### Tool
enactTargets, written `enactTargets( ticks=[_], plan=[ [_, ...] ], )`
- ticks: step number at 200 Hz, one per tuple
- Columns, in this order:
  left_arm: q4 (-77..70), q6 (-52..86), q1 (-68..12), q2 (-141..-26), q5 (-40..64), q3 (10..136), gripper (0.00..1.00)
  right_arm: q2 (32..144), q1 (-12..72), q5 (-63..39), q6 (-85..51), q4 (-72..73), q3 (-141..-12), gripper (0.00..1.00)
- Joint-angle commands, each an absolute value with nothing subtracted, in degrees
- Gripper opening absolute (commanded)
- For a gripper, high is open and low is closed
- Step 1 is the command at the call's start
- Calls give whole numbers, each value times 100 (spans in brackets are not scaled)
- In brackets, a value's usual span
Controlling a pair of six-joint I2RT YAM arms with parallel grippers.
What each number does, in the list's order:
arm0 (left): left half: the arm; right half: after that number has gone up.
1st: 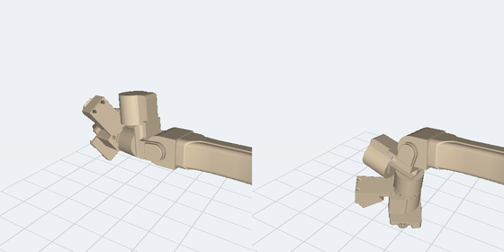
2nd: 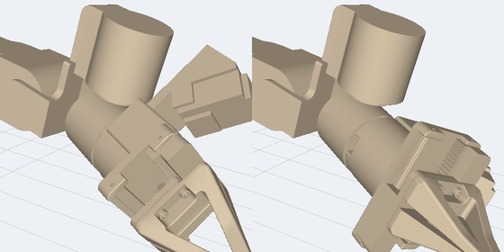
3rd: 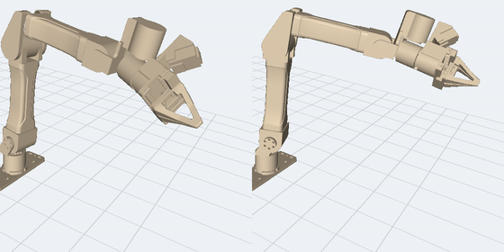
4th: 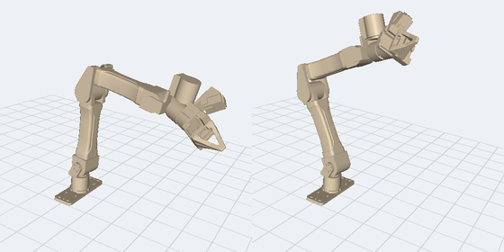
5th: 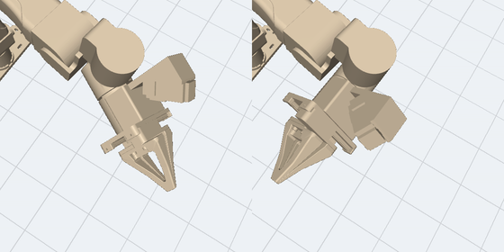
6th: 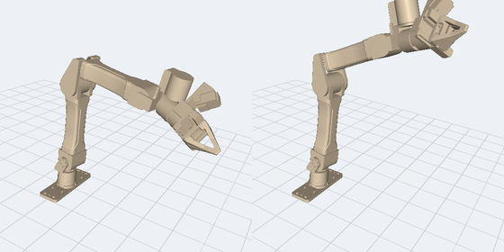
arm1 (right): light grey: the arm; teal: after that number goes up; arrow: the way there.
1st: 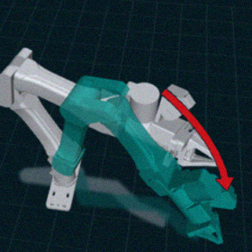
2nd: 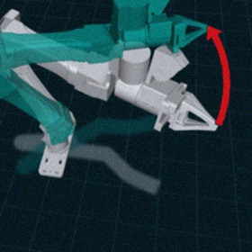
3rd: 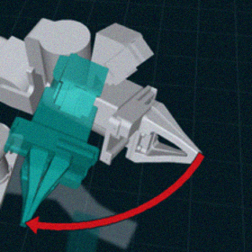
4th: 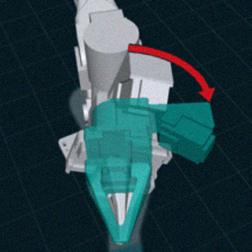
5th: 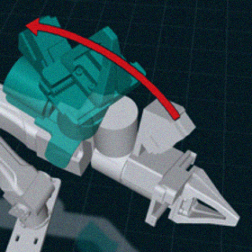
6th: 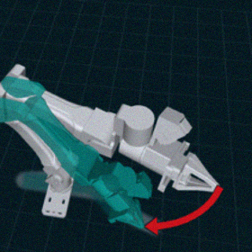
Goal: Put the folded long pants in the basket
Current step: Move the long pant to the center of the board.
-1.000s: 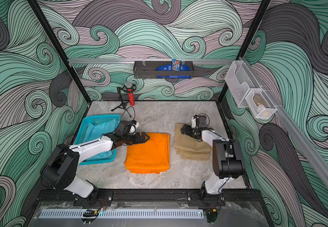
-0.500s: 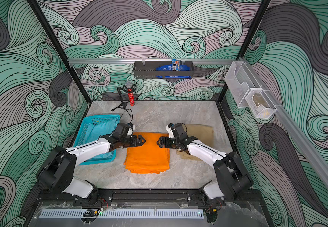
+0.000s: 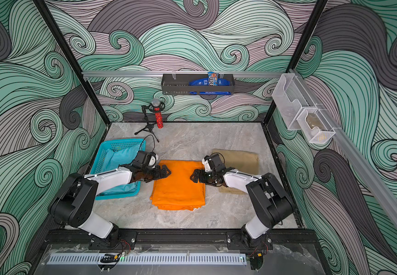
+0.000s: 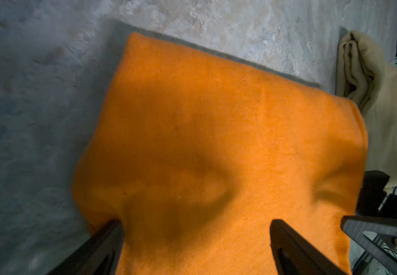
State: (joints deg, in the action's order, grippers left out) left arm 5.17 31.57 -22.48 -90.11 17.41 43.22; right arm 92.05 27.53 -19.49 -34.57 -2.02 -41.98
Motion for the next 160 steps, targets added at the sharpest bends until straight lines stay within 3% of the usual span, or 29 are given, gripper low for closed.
enactTargets(
  ticks=[1, 28, 68, 82, 160],
  plan=[
    [624, 3205, -2223, -9229, 1911, 4423, 98, 9567, 2773, -2210, -3659, -123, -4172, 94],
    [623, 3204, -2217, -9200, 1908, 4428, 98, 9762, 2858, -2360, -3717, 69, -4372, 83],
    [631, 3228, -2215, -9079, 1829, 4404, 98, 9765, 2870, -2236, -3808, 325, -4534, 17],
    [626, 3192, -2182, -9024, 1844, 4434, 99, 9755, 2874, -2123, -3767, 321, -4649, 2],
    [747, 2661, -1960, -9355, 1652, 5077, 99, 9872, 2241, -1705, -2906, -294, -5352, 0]
  ],
)
